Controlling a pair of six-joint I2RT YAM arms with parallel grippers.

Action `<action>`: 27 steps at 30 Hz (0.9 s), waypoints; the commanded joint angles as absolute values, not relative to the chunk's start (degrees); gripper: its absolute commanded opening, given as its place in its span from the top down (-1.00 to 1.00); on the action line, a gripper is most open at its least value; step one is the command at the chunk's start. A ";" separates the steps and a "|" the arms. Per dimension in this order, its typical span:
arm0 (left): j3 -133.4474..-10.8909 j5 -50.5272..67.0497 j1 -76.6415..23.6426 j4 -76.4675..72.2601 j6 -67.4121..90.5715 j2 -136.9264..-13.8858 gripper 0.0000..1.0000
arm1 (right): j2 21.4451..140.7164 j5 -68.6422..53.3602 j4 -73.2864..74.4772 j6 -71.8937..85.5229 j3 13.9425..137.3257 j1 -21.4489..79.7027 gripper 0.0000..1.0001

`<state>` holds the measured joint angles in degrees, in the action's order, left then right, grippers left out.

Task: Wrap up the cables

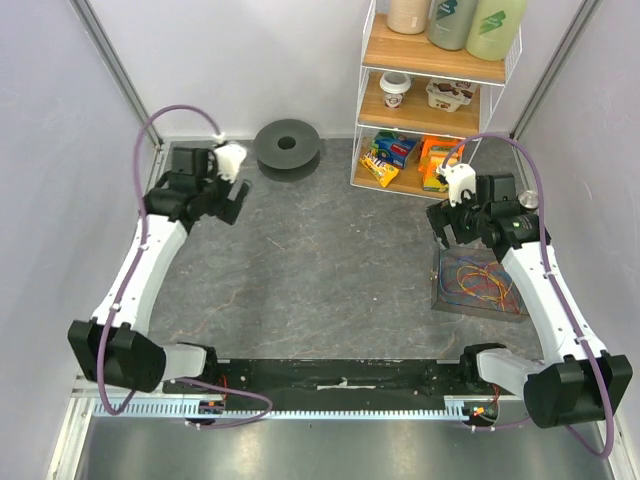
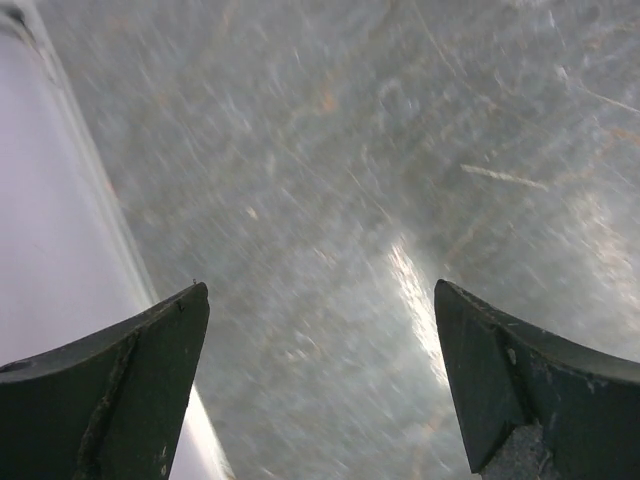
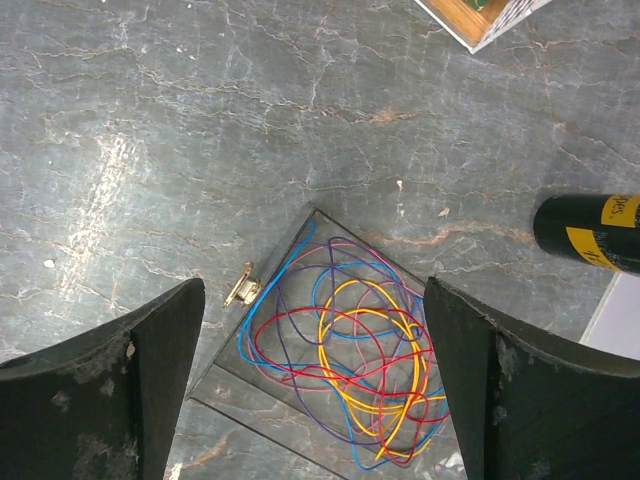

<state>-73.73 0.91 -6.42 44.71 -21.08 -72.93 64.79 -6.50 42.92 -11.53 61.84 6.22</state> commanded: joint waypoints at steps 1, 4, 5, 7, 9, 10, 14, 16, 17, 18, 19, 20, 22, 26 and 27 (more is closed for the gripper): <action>-75.33 -12.53 -18.16 32.64 -36.35 -77.25 -0.99 | 65.48 -8.88 41.84 -9.58 63.72 6.15 -0.96; -71.90 -17.74 -24.15 21.65 -44.89 -81.02 -0.99 | 66.27 -9.31 41.48 -8.62 64.25 6.15 -0.96; -71.20 -17.67 -24.95 18.40 -47.35 -82.34 -0.99 | 66.53 -9.40 41.31 -8.18 64.07 6.15 -0.96; -69.97 -17.58 -26.19 11.02 -52.19 -85.41 -0.99 | 66.88 -10.10 41.48 -7.74 63.81 6.24 -0.96; -67.69 -19.68 -27.50 1.36 -57.02 -89.45 -0.99 | 67.06 -10.55 41.31 -7.65 63.46 6.33 -0.96; -67.24 -20.47 -27.86 -2.68 -59.04 -91.65 -0.99 | 67.15 -10.63 41.40 -7.56 63.20 6.15 -0.96; -67.06 -21.88 -28.30 -13.08 -64.15 -101.23 -0.98 | 67.67 -9.85 40.87 -8.00 62.76 6.15 -0.96; -67.67 -22.06 -28.56 -16.59 -65.56 -105.01 -0.96 | 68.11 -8.79 40.43 -8.00 62.67 6.15 -0.96; -68.02 -22.15 -28.56 -18.35 -66.26 -107.03 -0.96 | 68.38 -8.62 40.26 -8.00 62.58 6.24 -0.96; -68.38 -22.24 -28.48 -20.20 -67.05 -108.62 -0.96 | 68.73 -8.61 40.25 -8.00 62.75 6.24 -0.96; -68.73 -22.50 -28.39 -21.78 -68.02 -110.46 -0.95 | 68.99 -8.53 40.25 -8.00 63.01 6.24 -0.96; -69.08 -22.59 -28.39 -23.71 -69.16 -111.96 -0.95 | 69.17 -8.44 40.25 -7.91 63.19 6.15 -0.96; -69.78 -23.11 -28.39 -27.93 -71.44 -115.38 -0.94 | 69.43 -8.44 40.34 -7.91 63.37 6.15 -0.96; -72.68 -23.55 -28.13 -33.91 -74.96 -121.19 -0.94 | 70.05 -8.26 40.34 -7.91 63.46 6.15 -0.96; -73.56 -23.64 -28.04 -34.45 -75.41 -122.51 -0.94 | 70.14 -8.00 40.52 -7.91 63.37 6.24 -0.96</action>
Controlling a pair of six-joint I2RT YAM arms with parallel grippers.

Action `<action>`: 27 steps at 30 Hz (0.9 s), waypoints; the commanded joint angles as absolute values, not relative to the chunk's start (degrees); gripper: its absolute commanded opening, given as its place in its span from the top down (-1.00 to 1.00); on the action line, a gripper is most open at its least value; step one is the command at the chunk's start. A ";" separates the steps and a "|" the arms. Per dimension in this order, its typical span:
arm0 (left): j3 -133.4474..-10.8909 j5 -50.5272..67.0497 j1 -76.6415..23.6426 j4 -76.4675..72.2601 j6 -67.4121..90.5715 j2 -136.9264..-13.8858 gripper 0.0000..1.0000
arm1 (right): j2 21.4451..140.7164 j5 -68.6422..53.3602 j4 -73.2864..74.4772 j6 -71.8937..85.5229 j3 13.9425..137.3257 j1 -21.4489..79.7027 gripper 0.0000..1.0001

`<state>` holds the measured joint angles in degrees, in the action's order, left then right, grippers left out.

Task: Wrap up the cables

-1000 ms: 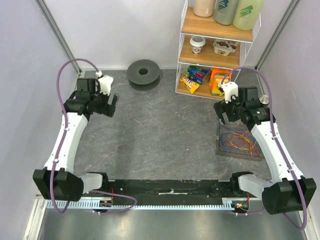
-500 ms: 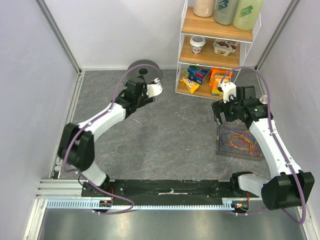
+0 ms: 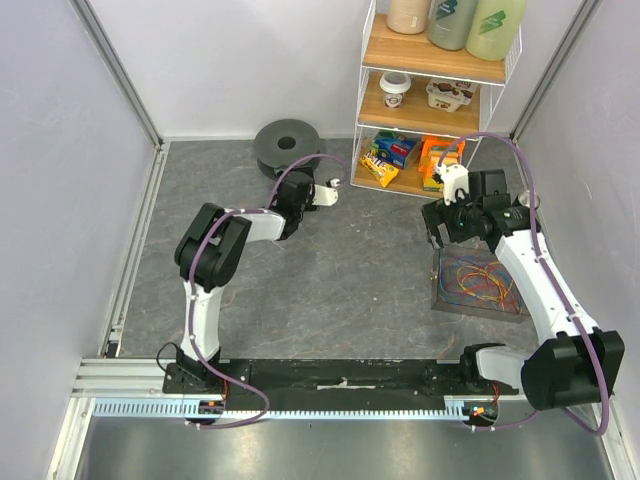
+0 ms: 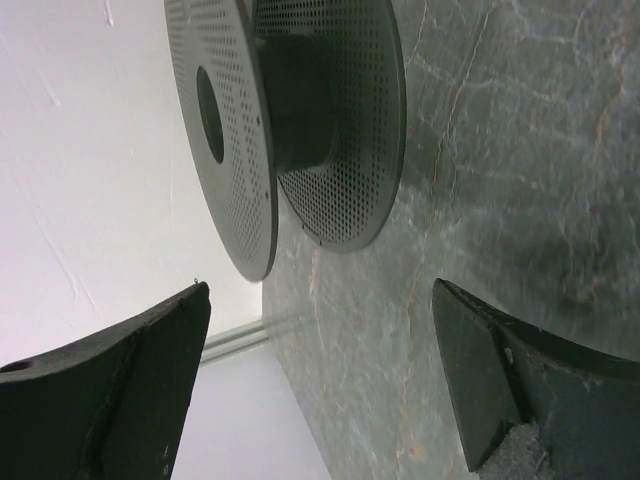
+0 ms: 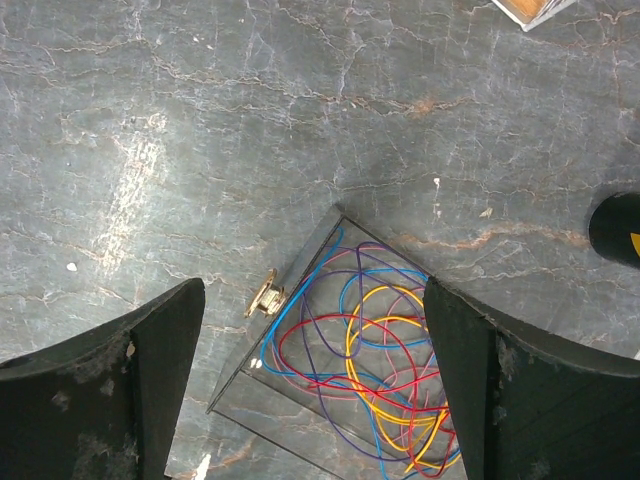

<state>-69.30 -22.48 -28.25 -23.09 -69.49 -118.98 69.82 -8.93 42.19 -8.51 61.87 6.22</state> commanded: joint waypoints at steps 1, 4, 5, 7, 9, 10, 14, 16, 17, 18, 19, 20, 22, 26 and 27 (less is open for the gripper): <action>-74.52 -23.73 -27.78 -35.41 -76.11 -123.82 -0.93 | 70.31 -8.00 40.78 -8.00 63.37 6.24 -0.96; -77.51 -23.91 -26.81 -36.91 -77.87 -126.73 -0.93 | 70.49 -7.56 40.96 -8.26 63.19 6.24 -0.96; -78.48 -23.73 -26.46 -37.35 -78.39 -127.61 -0.92 | 70.75 -7.47 40.96 -8.44 63.19 6.24 -0.96; -80.24 -23.21 -25.41 -38.14 -79.36 -129.01 -0.89 | 70.93 -7.38 41.05 -8.61 63.28 6.15 -0.96; -82.08 -22.85 -24.70 -38.15 -79.98 -130.34 -0.84 | 71.37 -7.56 41.13 -8.61 63.37 6.15 -0.96; -83.05 -22.85 -24.44 -37.80 -80.15 -131.04 -0.77 | 71.54 -7.47 41.13 -8.61 63.46 6.24 -0.96; -84.29 -22.15 -23.91 -39.01 -82.26 -132.63 -0.37 | 71.98 -7.65 41.57 -8.53 63.81 6.24 -0.96; -83.15 -21.80 -24.08 -40.77 -83.23 -132.28 -0.20 | 71.98 -7.56 41.75 -8.44 64.07 6.15 -0.96; -82.19 -21.71 -24.00 -41.65 -83.32 -131.93 -0.10 | 71.98 -7.56 41.84 -8.35 64.25 6.15 -0.96; -81.39 -21.80 -24.08 -41.92 -83.32 -131.23 0.06 | 71.81 -7.65 41.84 -8.35 64.25 6.24 -0.96; -80.34 -21.88 -24.17 -41.92 -83.23 -130.70 0.19 | 71.72 -7.65 41.92 -8.35 64.16 6.15 -0.96; -79.29 -22.06 -24.17 -42.01 -83.06 -129.82 0.36 | 71.72 -7.91 42.01 -8.44 64.25 6.15 -0.96; -75.96 -22.76 -24.35 -42.01 -82.36 -127.80 0.84 | 71.28 -7.65 42.36 -8.52 64.25 6.15 -0.96; -66.65 -23.99 -25.48 -44.73 -81.48 -121.05 0.97 | 70.49 -7.65 42.98 -8.61 64.34 6.24 -0.96; -63.49 -24.43 -26.36 -46.04 -81.21 -119.02 0.97 | 70.05 -7.73 43.15 -8.53 64.34 6.15 -0.96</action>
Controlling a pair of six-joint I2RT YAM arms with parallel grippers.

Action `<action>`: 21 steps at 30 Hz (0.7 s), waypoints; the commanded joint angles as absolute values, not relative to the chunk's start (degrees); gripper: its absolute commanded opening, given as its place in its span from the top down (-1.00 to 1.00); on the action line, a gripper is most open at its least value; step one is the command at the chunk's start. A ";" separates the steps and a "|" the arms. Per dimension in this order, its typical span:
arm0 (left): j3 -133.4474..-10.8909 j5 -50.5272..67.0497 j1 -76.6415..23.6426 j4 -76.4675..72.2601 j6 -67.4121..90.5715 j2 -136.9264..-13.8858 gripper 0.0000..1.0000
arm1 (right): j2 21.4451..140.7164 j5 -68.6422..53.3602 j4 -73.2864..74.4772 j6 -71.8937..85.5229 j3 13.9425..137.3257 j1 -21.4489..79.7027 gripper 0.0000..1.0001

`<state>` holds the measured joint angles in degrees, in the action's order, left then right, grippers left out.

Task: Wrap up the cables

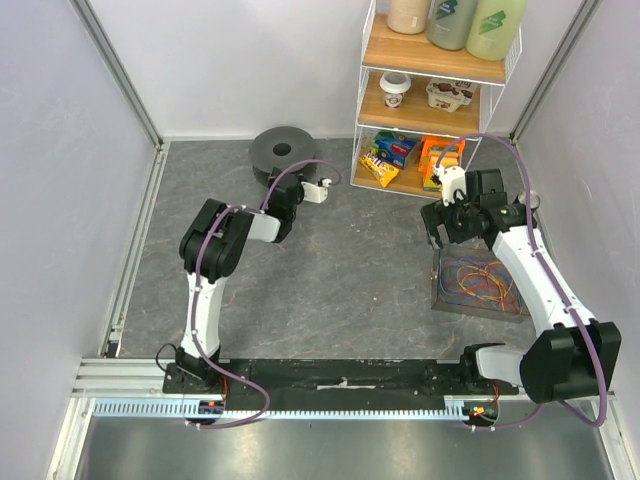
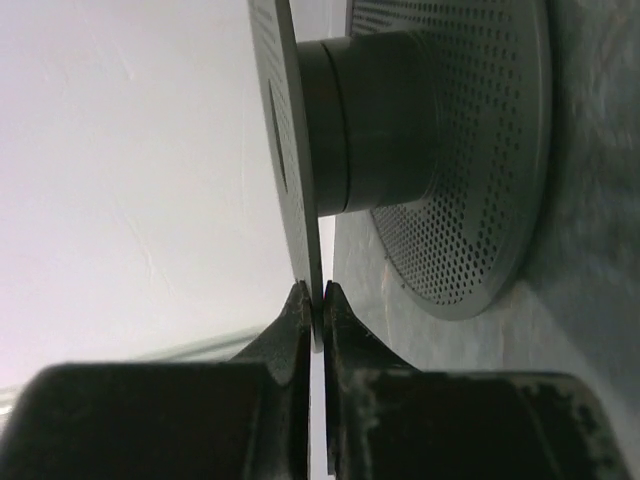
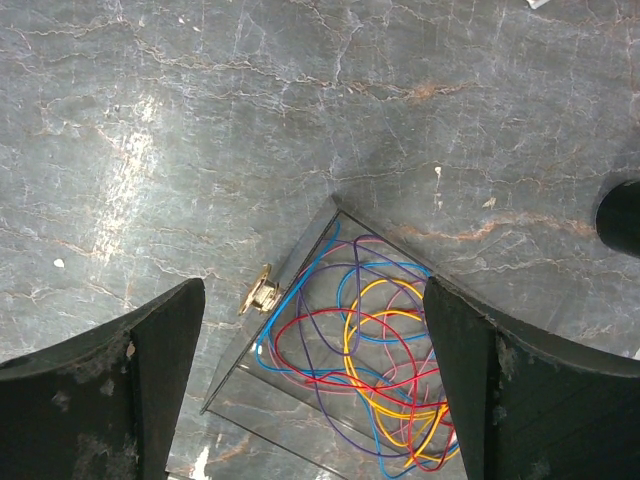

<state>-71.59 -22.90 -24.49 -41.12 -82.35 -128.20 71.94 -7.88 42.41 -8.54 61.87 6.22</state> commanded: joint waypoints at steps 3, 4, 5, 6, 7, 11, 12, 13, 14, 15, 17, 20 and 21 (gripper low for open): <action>-53.56 -25.75 -30.04 -48.86 -81.56 -110.69 0.97 | 68.73 -7.91 43.59 -8.61 64.16 6.24 -0.96; -50.22 -27.32 -32.41 -48.61 -81.13 -107.35 0.97 | 68.30 -8.00 43.77 -8.53 63.90 6.24 -0.96; -47.14 -28.73 -34.17 -47.73 -80.25 -104.44 0.97 | 67.77 -8.00 43.94 -8.44 63.55 6.24 -0.96; -44.67 -30.22 -36.45 -45.98 -78.85 -100.93 0.97 | 67.33 -8.09 44.12 -8.44 63.20 6.24 -0.96; -42.13 -31.45 -38.56 -43.44 -77.45 -97.85 0.97 | 66.72 -8.09 44.21 -8.44 62.67 6.15 -0.96; -35.08 -36.99 -48.40 -32.02 -70.68 -85.02 0.97 | 65.30 -8.17 44.91 -9.05 61.61 6.15 -0.96; -33.76 -38.48 -50.69 -29.73 -69.45 -82.99 0.97 | 65.30 -8.00 45.35 -9.23 61.70 6.15 -0.96; -32.79 -39.80 -53.50 -26.75 -67.87 -80.79 0.97 | 65.04 -8.00 45.53 -9.40 61.70 6.24 -0.96; -32.44 -41.29 -55.96 -24.02 -65.59 -79.38 0.97 | 64.95 -7.91 45.79 -9.49 61.70 6.24 -0.96; -32.61 -43.22 -57.81 -20.25 -63.04 -78.84 0.97 | 64.78 -8.00 45.97 -9.58 61.70 6.24 -0.96; -33.92 -45.69 -59.94 -12.26 -57.51 -79.27 0.97 | 64.43 -8.17 46.05 -9.41 61.79 6.15 -0.96; -34.10 -45.35 -62.30 -6.78 -51.78 -79.28 0.97 | 64.34 -8.09 46.58 -9.32 62.31 6.15 -0.96; -34.01 -45.53 -63.62 -5.64 -50.46 -79.28 0.97 | 64.34 -7.91 46.76 -9.32 62.49 6.33 -0.96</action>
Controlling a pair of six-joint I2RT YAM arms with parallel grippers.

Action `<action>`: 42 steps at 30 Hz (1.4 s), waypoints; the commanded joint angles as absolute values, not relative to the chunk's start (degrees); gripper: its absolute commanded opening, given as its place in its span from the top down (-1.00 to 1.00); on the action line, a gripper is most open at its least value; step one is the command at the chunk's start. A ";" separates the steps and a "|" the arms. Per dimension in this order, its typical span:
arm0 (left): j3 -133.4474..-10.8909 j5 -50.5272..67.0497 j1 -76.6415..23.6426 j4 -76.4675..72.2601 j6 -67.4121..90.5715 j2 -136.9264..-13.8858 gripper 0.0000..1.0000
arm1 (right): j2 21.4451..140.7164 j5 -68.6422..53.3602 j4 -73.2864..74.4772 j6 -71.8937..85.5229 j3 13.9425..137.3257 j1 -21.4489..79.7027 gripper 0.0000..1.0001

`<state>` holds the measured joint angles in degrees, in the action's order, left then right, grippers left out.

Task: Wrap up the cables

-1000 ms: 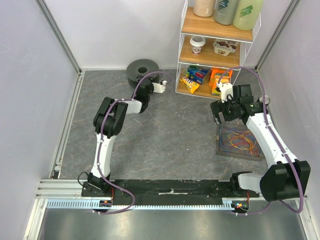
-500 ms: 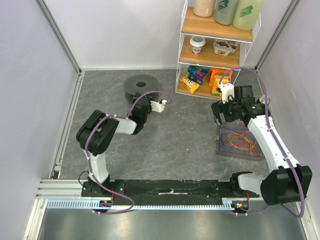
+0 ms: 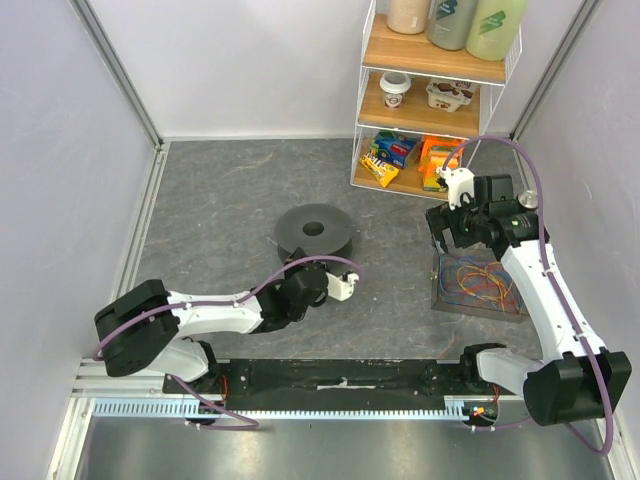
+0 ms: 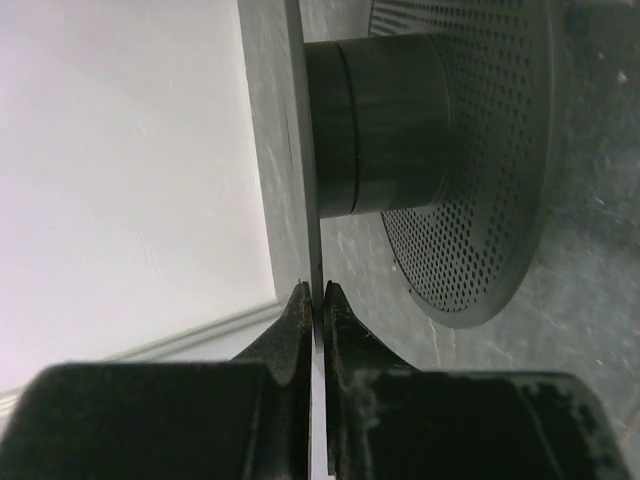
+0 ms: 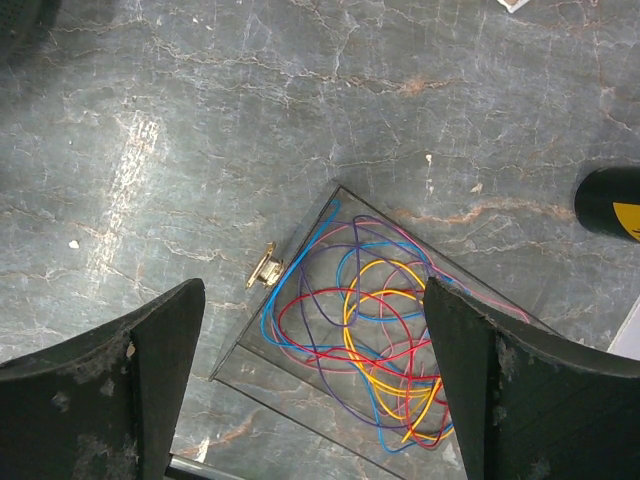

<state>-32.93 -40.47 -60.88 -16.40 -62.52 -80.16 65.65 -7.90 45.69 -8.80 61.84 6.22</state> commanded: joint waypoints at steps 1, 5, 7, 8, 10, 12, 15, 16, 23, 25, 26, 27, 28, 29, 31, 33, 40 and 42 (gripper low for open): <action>-34.10 -45.53 -64.76 -4.32 -49.14 -79.10 0.97 | 64.34 -7.74 47.02 -9.32 62.66 6.24 -0.96; -36.03 -45.27 -70.56 4.81 -40.63 -79.54 0.96 | 64.51 -7.29 47.11 -8.97 62.49 6.24 -0.96; -36.47 -44.21 -73.55 8.50 -37.38 -79.28 0.91 | 64.86 -7.91 47.11 -8.70 62.14 6.15 -0.96; -36.91 -43.69 -74.87 10.61 -35.44 -79.28 0.90 | 64.95 -8.00 47.11 -8.61 61.96 6.24 -0.96; -37.79 -42.02 -76.37 13.87 -32.19 -79.80 0.85 | 65.13 -8.09 47.20 -8.88 61.70 6.24 -0.96; -38.58 -41.14 -77.34 15.46 -29.89 -80.77 0.80 | 65.30 -8.17 47.20 -9.31 61.26 6.24 -0.96; -39.28 -39.29 -78.31 17.04 -27.70 -81.47 0.57 | 65.74 -8.35 47.37 -9.84 61.00 6.24 -0.96; -39.64 -38.50 -78.57 18.18 -26.82 -81.56 0.46 | 65.92 -8.35 47.37 -9.84 61.17 6.15 -0.96; -43.23 -30.95 -80.51 25.74 -21.98 -81.91 -0.04 | 66.53 -7.91 46.93 -9.76 61.26 6.24 -0.96; -45.08 -27.27 -80.60 28.20 -20.66 -81.56 -0.14 | 66.53 -8.26 47.02 -9.84 61.09 6.24 -0.96; -45.87 -25.16 -80.68 29.78 -20.13 -81.21 -0.16 | 66.45 -8.44 46.93 -10.02 60.82 6.24 -0.96; -46.66 -23.48 -80.68 30.75 -19.78 -80.95 -0.18 | 66.36 -8.70 46.93 -10.19 60.73 6.15 -0.96; -47.54 -21.38 -80.60 31.89 -19.34 -80.77 -0.20 | 66.27 -8.88 46.93 -10.28 60.56 6.24 -0.96; -48.59 -18.92 -80.68 33.21 -19.16 -80.51 -0.51 | 66.10 -9.14 47.02 -10.37 60.38 6.15 -0.96; -50.26 -13.04 -80.68 35.76 -19.68 -79.37 -0.55 | 65.57 -9.58 47.02 -10.63 60.21 6.15 -0.96; -52.20 -8.90 -80.60 38.05 -19.69 -78.23 -0.98 | 65.13 -10.98 47.55 -11.25 60.29 6.15 -0.96; -58.34 7.06 -71.32 42.18 -20.22 -73.13 -0.98 | 63.90 -13.10 49.13 -11.34 60.56 6.24 -0.96; -62.64 15.87 -61.40 43.33 -17.77 -72.42 -0.98 | 62.50 -14.49 49.22 -11.60 59.68 6.24 -0.96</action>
